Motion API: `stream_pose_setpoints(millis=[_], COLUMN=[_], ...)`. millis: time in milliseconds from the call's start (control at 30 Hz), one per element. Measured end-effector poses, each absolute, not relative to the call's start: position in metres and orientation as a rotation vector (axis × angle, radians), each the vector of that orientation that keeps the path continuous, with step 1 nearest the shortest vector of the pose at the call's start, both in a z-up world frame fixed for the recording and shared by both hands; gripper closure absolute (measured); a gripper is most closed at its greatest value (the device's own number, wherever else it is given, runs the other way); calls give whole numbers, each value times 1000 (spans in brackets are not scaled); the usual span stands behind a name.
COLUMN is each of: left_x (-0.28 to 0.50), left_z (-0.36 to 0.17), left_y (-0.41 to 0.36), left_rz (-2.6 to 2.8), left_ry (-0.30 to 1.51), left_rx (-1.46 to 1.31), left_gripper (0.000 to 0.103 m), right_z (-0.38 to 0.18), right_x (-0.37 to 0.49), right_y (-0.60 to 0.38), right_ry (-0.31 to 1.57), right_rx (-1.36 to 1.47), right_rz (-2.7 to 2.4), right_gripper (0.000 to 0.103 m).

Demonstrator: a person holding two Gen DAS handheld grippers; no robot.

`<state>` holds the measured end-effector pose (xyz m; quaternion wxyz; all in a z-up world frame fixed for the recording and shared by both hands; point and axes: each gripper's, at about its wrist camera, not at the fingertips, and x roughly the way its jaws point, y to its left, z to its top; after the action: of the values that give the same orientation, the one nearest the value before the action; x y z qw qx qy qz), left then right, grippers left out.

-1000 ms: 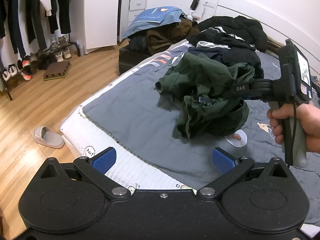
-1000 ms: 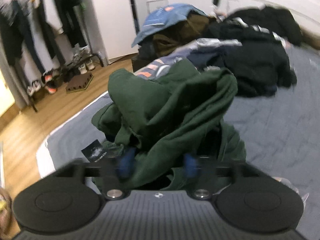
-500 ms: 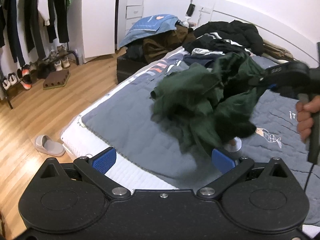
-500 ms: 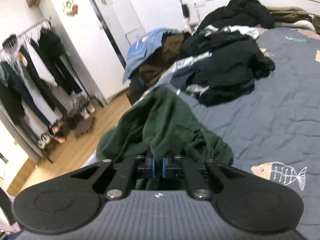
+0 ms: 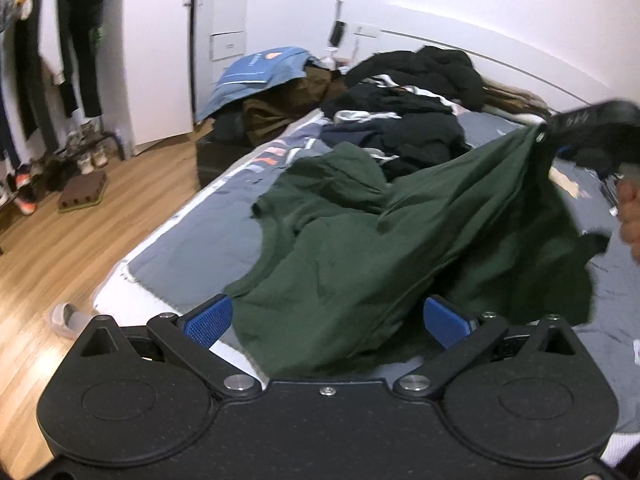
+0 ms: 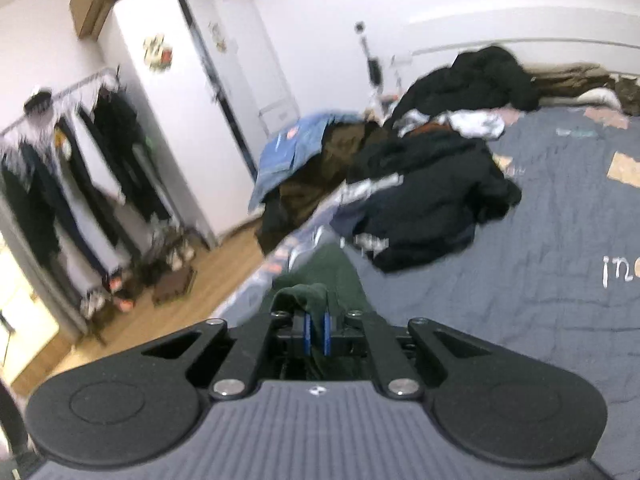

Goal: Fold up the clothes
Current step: 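Grasp another edge of the garment with the left gripper while the right gripper holds it up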

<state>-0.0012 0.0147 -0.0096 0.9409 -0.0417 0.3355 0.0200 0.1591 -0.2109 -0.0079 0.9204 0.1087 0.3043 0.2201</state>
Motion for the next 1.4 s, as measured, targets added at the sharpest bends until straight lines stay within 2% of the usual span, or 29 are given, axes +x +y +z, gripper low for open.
stream_pose_setpoints(millis=[167, 433, 700, 767, 800, 833, 900, 933, 1100, 1167, 1200, 1233, 1400], left_x=[2, 43, 68, 75, 79, 82, 92, 95, 104, 105, 106, 106, 101], left_z=[-16, -30, -51, -59, -63, -67, -72, -73, -60, -51, -47, -43, -30], left_y=[-11, -68, -90, -95, -97, -99, -97, -94, -65, -55, -50, -47, -34], left_rz=[-21, -159, -310, -326, -334, -342, -355, -358, -331, -308, -297, -290, -265], left_ry=[659, 531, 537, 553, 560, 568, 606, 618, 616, 609, 608, 607, 604], left_rx=[23, 407, 459, 487, 501, 515, 500, 486, 391, 376, 376, 373, 365], left_gripper=[0, 0, 1, 10, 28, 51, 80, 85, 91, 91, 91, 91, 91], right_z=[-25, -39, -46, -46, -46, -46, -46, -46, -50, -52, -53, -55, -62], right_x=[144, 120, 113, 113, 113, 113, 112, 112, 108, 104, 100, 96, 72], right_y=[-216, -224, -229, -229, -229, -228, -226, -225, -222, -225, -228, -230, -237], right_ry=[656, 681, 698, 701, 703, 705, 708, 710, 737, 744, 747, 745, 720], right_rx=[228, 253, 263, 260, 257, 252, 242, 236, 179, 178, 180, 183, 149], right_rz=[495, 554, 576, 580, 582, 586, 594, 598, 590, 574, 564, 557, 567], right_gripper=[97, 97, 97, 97, 97, 97, 97, 96, 92, 80, 65, 55, 38])
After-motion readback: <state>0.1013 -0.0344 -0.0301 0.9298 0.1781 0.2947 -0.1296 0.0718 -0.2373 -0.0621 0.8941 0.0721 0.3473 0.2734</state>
